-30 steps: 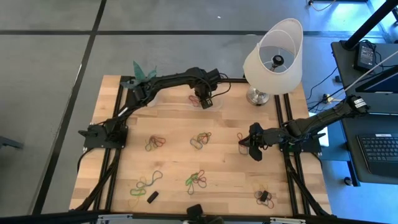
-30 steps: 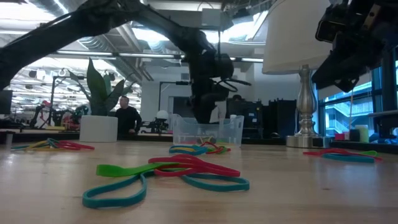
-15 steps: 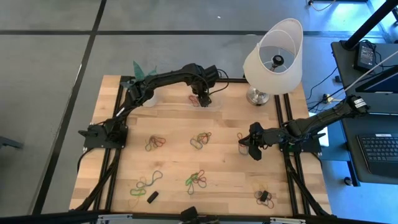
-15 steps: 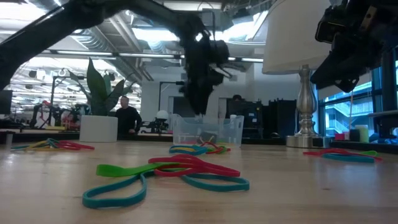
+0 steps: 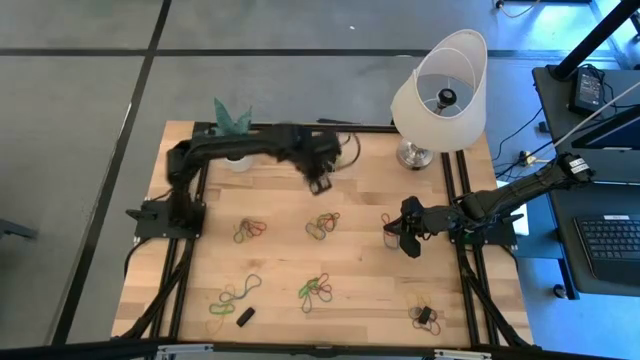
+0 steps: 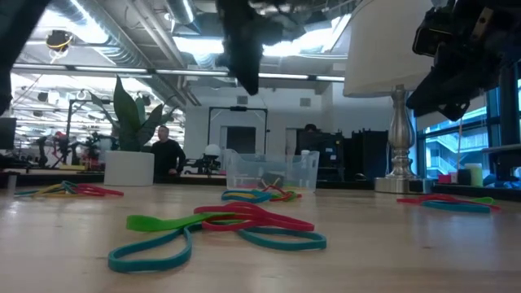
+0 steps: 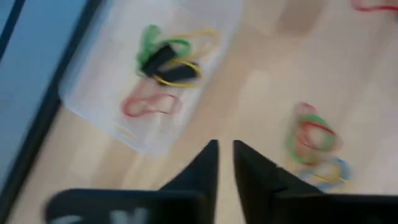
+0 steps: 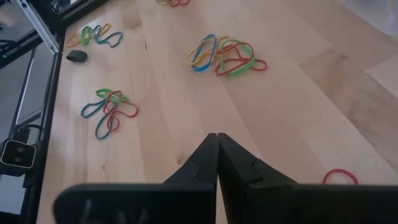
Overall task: Pick and place rubber bands into bin
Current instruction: Put the blue rubber band into the transparent bin
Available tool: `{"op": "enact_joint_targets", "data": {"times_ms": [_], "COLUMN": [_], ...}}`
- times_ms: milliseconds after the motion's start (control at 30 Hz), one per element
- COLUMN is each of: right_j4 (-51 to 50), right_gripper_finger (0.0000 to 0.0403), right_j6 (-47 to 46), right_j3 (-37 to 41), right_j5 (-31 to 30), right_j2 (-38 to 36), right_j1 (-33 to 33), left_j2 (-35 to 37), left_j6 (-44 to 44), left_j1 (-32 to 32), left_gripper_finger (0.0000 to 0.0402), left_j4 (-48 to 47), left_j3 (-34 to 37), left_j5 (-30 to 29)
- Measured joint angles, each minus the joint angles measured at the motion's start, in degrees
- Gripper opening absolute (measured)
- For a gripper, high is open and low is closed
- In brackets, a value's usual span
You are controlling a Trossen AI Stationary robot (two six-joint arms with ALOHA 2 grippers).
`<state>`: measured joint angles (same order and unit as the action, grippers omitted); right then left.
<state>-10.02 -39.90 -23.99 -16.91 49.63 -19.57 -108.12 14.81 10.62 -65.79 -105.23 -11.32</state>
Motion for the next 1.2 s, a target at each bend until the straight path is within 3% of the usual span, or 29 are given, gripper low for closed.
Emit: {"op": "enact_joint_targets", "data": {"times_ms": [100,367,533,833,1033,1200], "right_j4": [0.1,7.2,5.2,-12.2,-25.0,-25.6], "right_gripper_finger": [0.0010,0.0004,0.0002,0.0002,0.0002,0.0002], "right_j6": [1.0,3.8,5.1,2.6,-3.3,-3.1], "right_j3": [0.0,-0.2,-5.8,-24.7,-37.7,-47.9], "right_j5": [0.0,0.0,0.0,-1.5,-1.5,-1.5], "right_j2": [0.0,0.0,3.3,20.6,32.4,41.6], "right_j1": [0.0,0.0,0.0,-0.1,-0.1,-1.2], "left_j2": [5.2,17.8,25.3,38.5,46.3,51.5], "left_j6": [4.5,16.1,19.1,22.0,22.6,21.0], "left_j1": [-5.2,-17.8,-22.3,-26.3,-29.6,-31.7], "left_gripper_finger": [0.0006,0.0001,0.0002,0.0002,0.0002,0.0002], "left_j4": [5.1,20.4,29.7,38.2,38.8,39.1], "left_j3": [8.6,31.7,44.5,61.9,67.8,71.0], "left_j5": [-0.2,-1.1,-2.5,-5.3,-5.7,-6.5]}}
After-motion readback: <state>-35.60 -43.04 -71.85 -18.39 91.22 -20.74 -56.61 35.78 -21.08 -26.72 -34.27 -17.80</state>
